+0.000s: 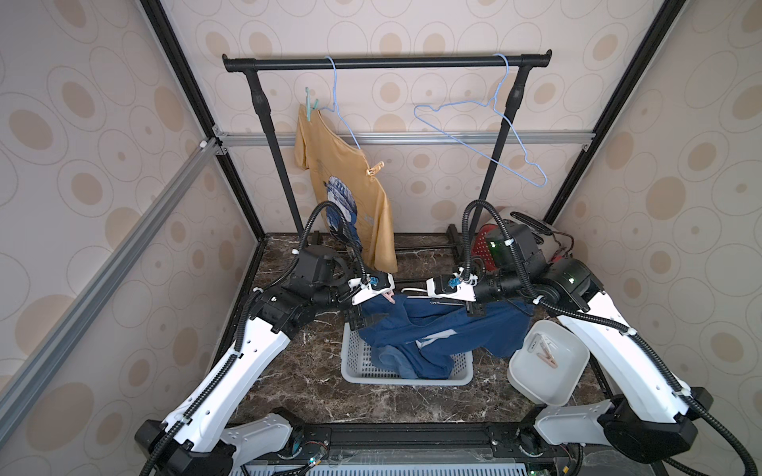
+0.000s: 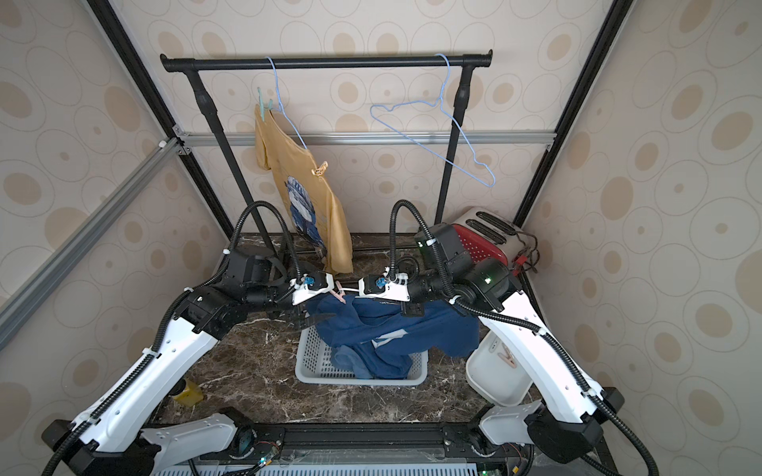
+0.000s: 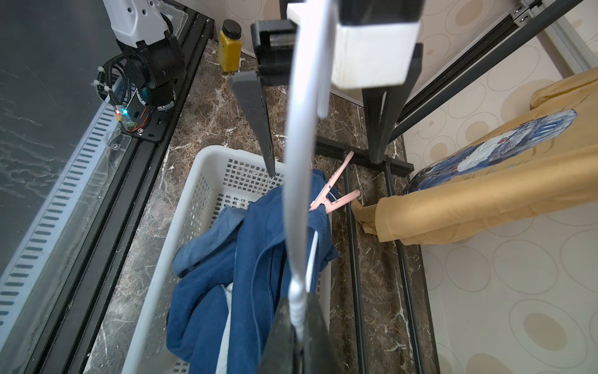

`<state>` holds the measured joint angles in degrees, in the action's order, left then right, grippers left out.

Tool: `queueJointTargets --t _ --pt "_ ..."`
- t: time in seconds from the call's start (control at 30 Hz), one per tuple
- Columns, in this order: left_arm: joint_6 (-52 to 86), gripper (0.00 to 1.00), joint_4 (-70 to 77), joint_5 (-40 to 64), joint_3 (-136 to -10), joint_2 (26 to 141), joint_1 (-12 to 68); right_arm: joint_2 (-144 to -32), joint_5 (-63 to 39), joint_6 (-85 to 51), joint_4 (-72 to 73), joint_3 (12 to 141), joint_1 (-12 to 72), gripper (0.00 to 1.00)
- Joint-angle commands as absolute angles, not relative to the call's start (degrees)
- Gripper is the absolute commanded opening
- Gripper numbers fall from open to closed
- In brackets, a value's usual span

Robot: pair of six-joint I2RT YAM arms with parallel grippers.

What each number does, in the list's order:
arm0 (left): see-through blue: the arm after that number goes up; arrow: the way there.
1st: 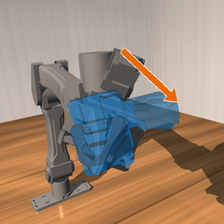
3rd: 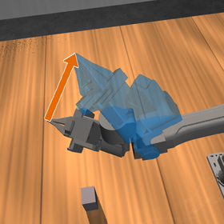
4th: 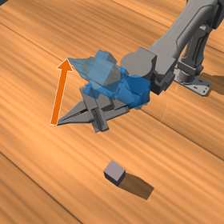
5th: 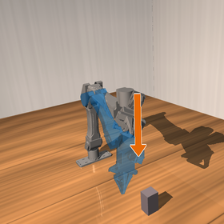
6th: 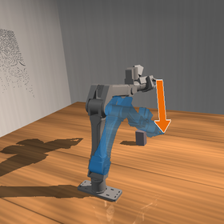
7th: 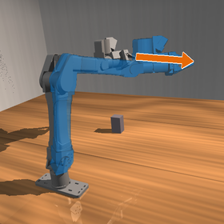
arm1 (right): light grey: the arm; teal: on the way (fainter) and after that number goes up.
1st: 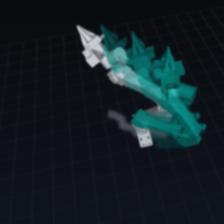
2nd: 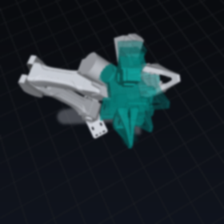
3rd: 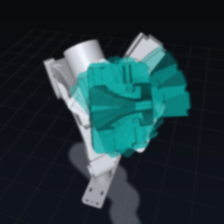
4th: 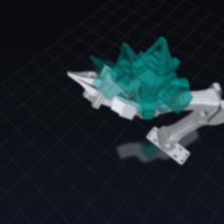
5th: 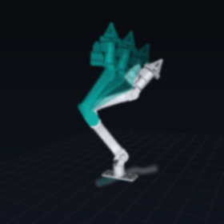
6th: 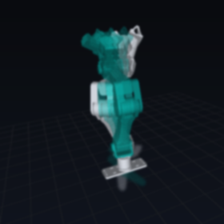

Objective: Remove the clothespins securing t-shirts to the hanger
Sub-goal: Remove the clothespin from the hanger.

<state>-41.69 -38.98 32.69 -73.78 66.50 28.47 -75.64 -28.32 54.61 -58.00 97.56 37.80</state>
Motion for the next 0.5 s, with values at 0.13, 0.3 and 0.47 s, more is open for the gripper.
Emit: queueJointTargets --t 0.13,0.3,0.47 --pt "-47.01 0.95 -38.11 37.94 -75.83 69.88 27.75 -74.44 -28.62 58.38 -56.44 96.78 38.10 0.00" --pt "-48.26 0.94 -36.87 39.34 -75.67 71.69 27.36 -74.36 -28.72 58.97 -56.03 96.26 38.32 0.00" --pt "-49.46 0.93 -37.51 40.59 -76.30 73.11 26.86 -74.10 -28.63 59.22 -55.59 96.22 38.66 0.00"
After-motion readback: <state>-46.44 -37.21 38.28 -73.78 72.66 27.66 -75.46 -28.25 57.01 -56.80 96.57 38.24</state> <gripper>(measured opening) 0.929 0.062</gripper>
